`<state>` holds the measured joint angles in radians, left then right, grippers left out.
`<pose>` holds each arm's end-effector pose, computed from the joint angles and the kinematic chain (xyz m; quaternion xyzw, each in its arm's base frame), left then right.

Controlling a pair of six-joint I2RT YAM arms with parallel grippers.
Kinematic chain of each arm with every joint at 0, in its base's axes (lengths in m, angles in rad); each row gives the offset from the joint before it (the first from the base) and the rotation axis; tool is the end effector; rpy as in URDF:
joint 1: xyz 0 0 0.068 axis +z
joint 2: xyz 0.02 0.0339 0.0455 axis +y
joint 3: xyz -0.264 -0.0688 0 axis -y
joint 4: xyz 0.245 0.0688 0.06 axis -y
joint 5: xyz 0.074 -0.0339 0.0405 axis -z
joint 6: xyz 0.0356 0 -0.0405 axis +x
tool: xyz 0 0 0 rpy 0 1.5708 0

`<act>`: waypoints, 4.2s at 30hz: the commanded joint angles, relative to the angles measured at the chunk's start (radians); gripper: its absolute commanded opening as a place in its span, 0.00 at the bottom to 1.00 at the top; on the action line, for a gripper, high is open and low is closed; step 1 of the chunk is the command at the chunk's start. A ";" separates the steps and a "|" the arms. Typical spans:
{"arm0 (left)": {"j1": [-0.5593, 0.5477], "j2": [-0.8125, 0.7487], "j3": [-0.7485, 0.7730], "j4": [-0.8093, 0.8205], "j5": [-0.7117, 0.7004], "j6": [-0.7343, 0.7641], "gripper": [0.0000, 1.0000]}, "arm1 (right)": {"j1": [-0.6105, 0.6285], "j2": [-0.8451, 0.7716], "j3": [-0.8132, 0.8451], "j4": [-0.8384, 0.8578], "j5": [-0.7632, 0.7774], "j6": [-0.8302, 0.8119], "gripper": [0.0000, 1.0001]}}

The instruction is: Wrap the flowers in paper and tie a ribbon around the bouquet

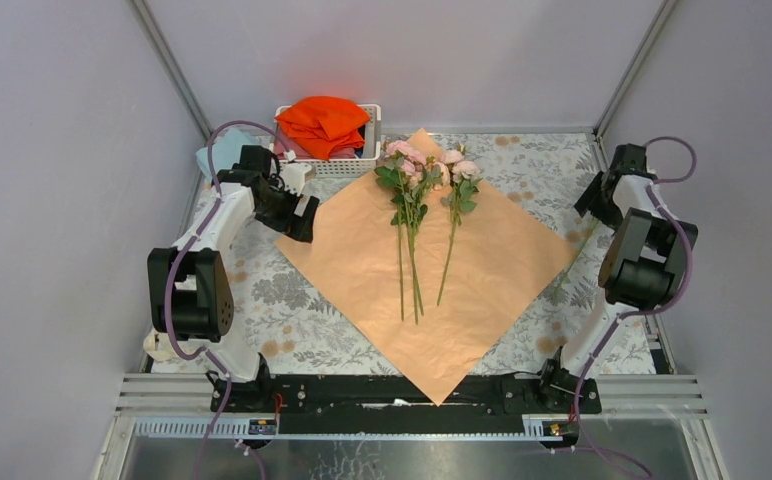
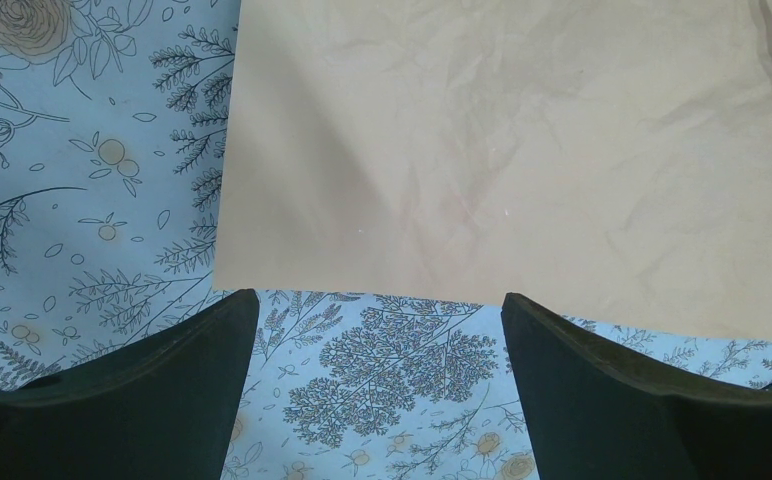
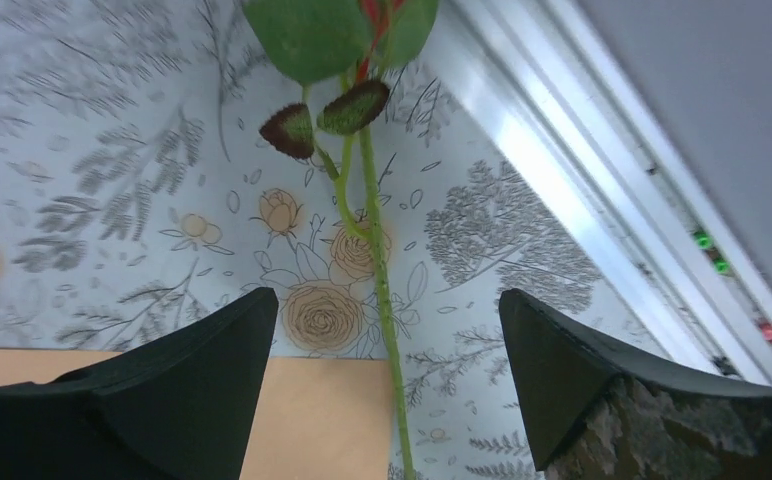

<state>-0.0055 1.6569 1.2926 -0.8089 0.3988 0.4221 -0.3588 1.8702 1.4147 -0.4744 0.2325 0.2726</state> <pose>0.3343 -0.0157 0.2468 0.2421 0.9307 -0.1500 0.2295 0.3803 -0.1514 0.2248 0.3274 0.8848 -0.1235 0.3078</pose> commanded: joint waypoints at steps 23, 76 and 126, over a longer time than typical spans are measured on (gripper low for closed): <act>-0.003 0.001 0.002 -0.009 -0.005 0.011 0.99 | 0.109 -0.150 0.228 0.032 0.143 -0.240 0.00; -0.508 -0.438 -0.344 -0.071 0.310 0.444 0.99 | 1.114 -0.794 -0.611 0.076 -0.757 -0.716 0.79; -0.507 -0.478 -0.455 0.044 0.289 0.309 0.99 | 1.683 -0.789 -0.868 0.238 -0.367 -1.177 0.45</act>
<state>-0.5110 1.1698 0.8204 -0.8001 0.6659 0.7349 1.3373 1.1168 0.4789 -0.3710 -0.3141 -0.8513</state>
